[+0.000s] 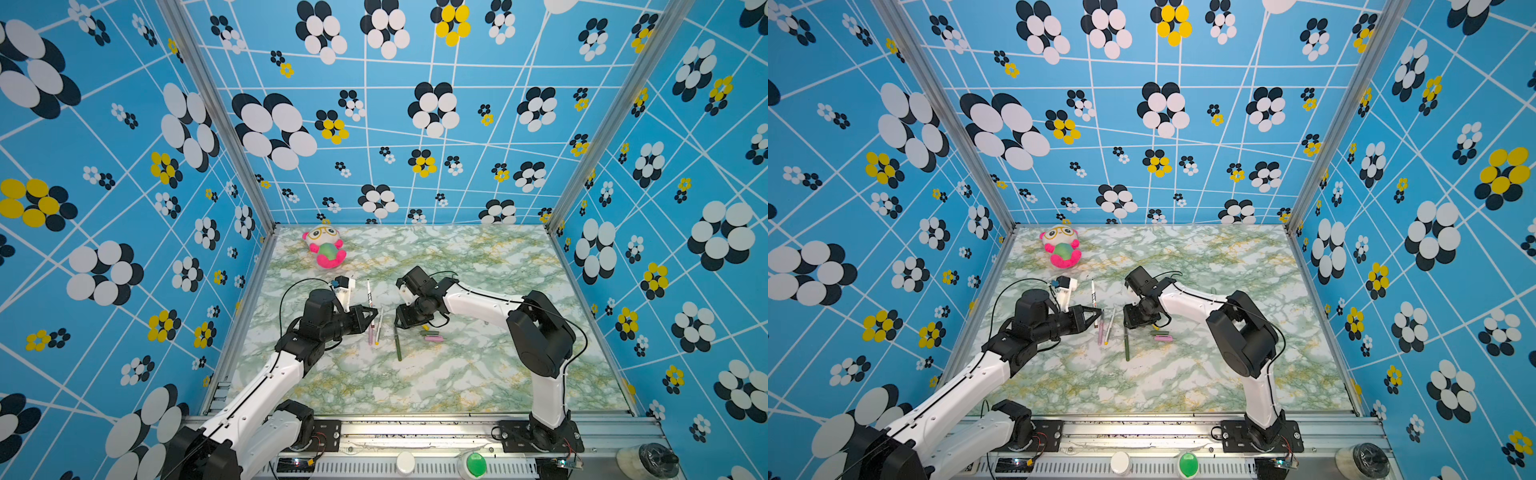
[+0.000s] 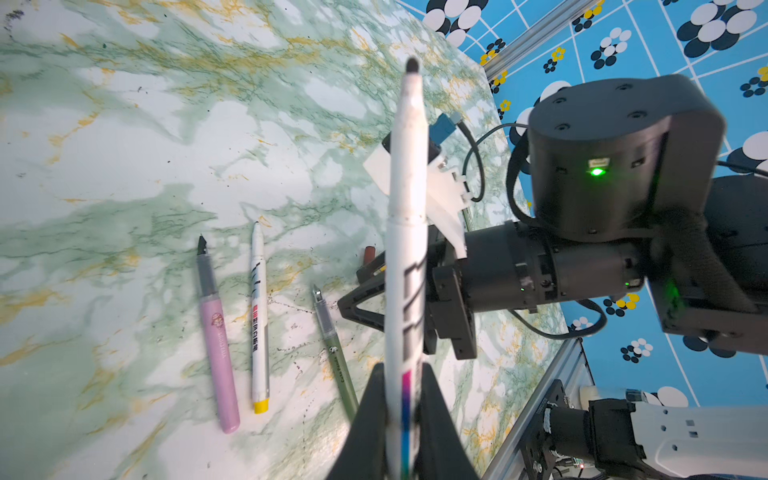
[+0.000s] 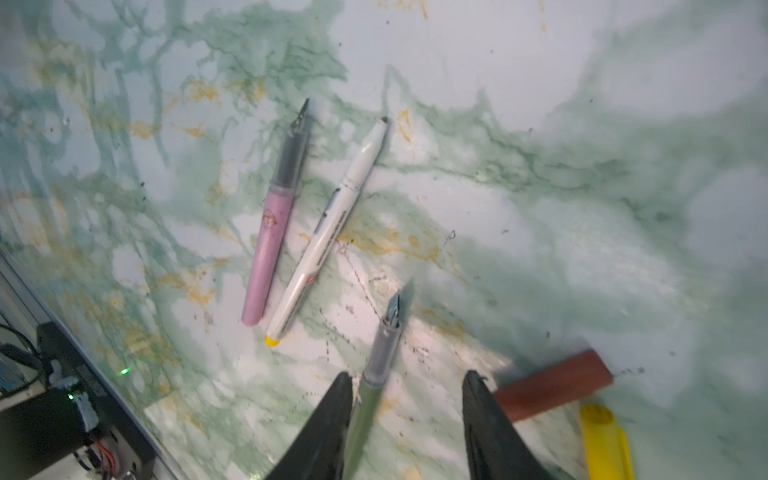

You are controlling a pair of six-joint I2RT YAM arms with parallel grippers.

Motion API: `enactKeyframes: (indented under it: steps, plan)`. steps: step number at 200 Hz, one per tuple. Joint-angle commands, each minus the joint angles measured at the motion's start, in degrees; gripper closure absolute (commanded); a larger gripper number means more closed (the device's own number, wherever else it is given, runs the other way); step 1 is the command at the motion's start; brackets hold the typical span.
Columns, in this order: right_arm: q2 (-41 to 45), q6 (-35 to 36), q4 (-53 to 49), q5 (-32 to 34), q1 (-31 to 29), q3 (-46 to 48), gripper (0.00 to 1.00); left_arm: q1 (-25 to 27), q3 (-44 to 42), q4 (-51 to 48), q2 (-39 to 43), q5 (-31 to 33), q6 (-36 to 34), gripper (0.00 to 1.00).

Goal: Insert the pens into the pen caps
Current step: 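Move the right gripper down over the brown-red cap near the green pen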

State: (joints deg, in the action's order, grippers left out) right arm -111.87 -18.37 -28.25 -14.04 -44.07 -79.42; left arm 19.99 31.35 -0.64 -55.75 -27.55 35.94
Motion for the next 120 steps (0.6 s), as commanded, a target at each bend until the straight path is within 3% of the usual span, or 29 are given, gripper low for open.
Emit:
enactKeyframes:
  steps: [1,35,71,120]
  plan:
    - [4.6,10.81,-7.26,3.8,0.39,-1.84,0.54,-0.21,-1.13,1.87,0.22,0.26,0.17,1.0]
    - [2.88,16.33,-14.33,10.25,0.4,-5.31,0.53,0.01,-0.96,2.05,0.18,0.3,0.11,1.0]
    - [0.83,16.29,-16.02,4.56,0.35,-5.21,0.51,-0.04,-0.91,1.7,0.16,0.59,-0.25,1.0]
    - [-0.29,14.7,-13.02,2.52,0.31,-2.92,0.5,-0.03,-0.78,2.31,-0.78,0.4,-0.24,1.0]
